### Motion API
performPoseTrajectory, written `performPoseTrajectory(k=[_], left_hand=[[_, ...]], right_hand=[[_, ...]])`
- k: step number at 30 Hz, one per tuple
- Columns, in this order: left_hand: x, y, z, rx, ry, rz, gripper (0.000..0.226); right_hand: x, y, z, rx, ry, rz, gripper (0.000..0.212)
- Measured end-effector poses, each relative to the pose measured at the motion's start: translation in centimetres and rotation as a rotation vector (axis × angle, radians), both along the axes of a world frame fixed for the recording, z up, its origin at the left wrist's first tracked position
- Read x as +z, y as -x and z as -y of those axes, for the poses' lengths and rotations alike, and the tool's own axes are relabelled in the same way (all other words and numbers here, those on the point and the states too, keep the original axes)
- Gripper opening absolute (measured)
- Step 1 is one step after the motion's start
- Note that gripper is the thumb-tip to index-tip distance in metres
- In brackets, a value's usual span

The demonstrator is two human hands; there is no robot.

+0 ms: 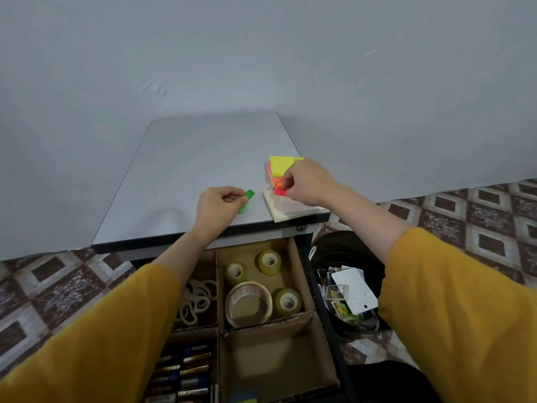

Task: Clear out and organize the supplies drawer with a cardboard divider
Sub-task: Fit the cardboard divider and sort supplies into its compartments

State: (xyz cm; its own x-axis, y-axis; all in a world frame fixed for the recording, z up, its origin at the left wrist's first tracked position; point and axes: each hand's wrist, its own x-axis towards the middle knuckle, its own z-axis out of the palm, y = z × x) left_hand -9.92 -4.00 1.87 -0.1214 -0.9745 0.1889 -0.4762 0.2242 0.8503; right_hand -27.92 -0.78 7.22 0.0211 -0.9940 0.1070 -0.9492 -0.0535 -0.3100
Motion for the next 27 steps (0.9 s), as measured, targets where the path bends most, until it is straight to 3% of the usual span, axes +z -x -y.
performPoseTrajectory(k=[7,12,15,20,27], left_hand=[[2.4,-4.0,-5.7,-0.128,-0.143,-0.098,0.015],[0.7,-6.8,-10.7,-0.208,-0.311,-0.122,0.011],[-1.1,-7.2,-12.7,-0.283,-0.336,-0.018,0.014],[-4.2,-6.2,-14.4,-0.403,-0.355,0.355,0.013],[-6.9,-4.3,-13.8,-0.505,-0.325,0.707,0.018]], right_hand=[[0.3,-1.2,-6.5,-0.057,-0.274,0.594,0.013],[-2.4,-2.2,-10.5,0.008,-0.446,0.683,0.014],[-4.8,-2.9,-11.5,0.018,-0.487,0.697,0.018],[-8.3,-3.9,-11.6,0.011,-0.504,0.682,0.016],[-11.9,-4.0,-9.1,-0.011,-0.527,0.701,0.017]])
